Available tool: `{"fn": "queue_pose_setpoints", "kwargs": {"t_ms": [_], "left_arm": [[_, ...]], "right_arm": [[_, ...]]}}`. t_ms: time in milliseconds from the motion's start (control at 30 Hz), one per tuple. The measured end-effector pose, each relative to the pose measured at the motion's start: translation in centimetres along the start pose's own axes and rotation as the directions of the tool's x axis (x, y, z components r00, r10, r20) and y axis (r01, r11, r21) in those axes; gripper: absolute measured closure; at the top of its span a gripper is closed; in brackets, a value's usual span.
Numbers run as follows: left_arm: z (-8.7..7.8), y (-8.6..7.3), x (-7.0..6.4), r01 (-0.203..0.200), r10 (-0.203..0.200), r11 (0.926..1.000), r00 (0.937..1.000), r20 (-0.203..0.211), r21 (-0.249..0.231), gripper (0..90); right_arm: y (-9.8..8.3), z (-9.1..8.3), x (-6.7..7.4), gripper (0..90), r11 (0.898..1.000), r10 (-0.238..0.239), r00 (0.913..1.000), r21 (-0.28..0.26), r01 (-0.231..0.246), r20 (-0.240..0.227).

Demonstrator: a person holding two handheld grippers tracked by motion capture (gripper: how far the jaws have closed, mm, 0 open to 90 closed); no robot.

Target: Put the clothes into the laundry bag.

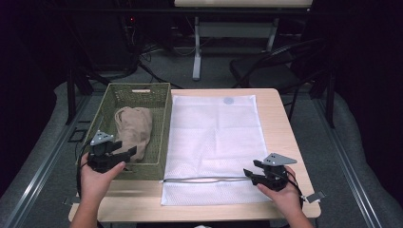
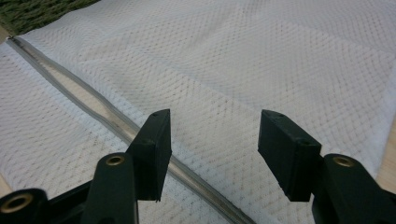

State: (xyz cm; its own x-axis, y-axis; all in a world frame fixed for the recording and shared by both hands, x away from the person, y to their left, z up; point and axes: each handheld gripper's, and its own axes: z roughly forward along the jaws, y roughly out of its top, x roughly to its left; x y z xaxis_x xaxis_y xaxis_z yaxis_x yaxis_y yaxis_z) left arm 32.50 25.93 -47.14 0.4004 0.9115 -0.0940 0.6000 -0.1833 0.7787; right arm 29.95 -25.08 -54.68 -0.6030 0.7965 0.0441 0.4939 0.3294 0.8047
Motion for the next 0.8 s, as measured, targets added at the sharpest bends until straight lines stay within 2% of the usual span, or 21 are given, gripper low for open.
{"fn": "queue_pose_setpoints", "kwargs": {"t_ms": [67,133,300,333,400,533,633,700,800], "left_arm": [[0.0,0.2,0.0,0.001,-0.001,1.0000,0.9999,-0.015,0.002,36.1],[0.1,0.5,0.2,0.015,-0.014,0.9997,0.9998,-0.012,0.019,33.7],[0.1,1.3,0.4,0.020,-0.019,0.9997,0.9989,-0.042,0.012,30.2],[0.2,1.7,0.6,0.016,-0.014,0.9997,0.9977,-0.067,0.019,28.4],[0.4,2.1,1.0,0.031,-0.028,0.9989,0.9968,-0.075,0.036,25.1],[0.7,2.9,1.9,0.084,-0.081,0.9946,0.9951,-0.056,0.061,24.0],[0.7,3.4,2.2,0.091,-0.087,0.9932,0.9944,-0.061,0.072,23.9],[1.0,4.1,2.5,0.089,-0.082,0.9907,0.9939,-0.074,0.103,22.6],[1.4,4.9,3.0,0.106,-0.100,0.9875,0.9936,-0.052,0.117,22.3]], "right_arm": [[-0.1,0.0,-0.1,41.1,1.000,0.018,0.9998,-0.001,-0.018,0.006],[-0.1,0.1,-0.1,40.1,1.000,0.030,0.9994,0.007,-0.030,0.014],[-0.1,0.1,-0.1,36.3,1.000,0.022,0.9996,0.009,-0.022,0.018],[-0.1,0.1,0.0,33.6,1.000,0.010,0.9998,0.013,-0.010,0.019],[-0.1,0.2,0.2,32.6,1.000,0.005,0.9997,0.018,-0.005,0.023],[0.0,0.2,0.3,26.9,1.000,0.006,0.9994,0.015,-0.007,0.035],[0.0,0.1,0.3,22.2,1.000,0.013,0.9987,0.013,-0.014,0.048],[0.0,0.0,0.1,17.0,0.999,0.033,0.9969,0.007,-0.033,0.072],[0.0,0.0,0.0,14.6,0.999,0.050,0.9947,-0.004,-0.050,0.090]]}}
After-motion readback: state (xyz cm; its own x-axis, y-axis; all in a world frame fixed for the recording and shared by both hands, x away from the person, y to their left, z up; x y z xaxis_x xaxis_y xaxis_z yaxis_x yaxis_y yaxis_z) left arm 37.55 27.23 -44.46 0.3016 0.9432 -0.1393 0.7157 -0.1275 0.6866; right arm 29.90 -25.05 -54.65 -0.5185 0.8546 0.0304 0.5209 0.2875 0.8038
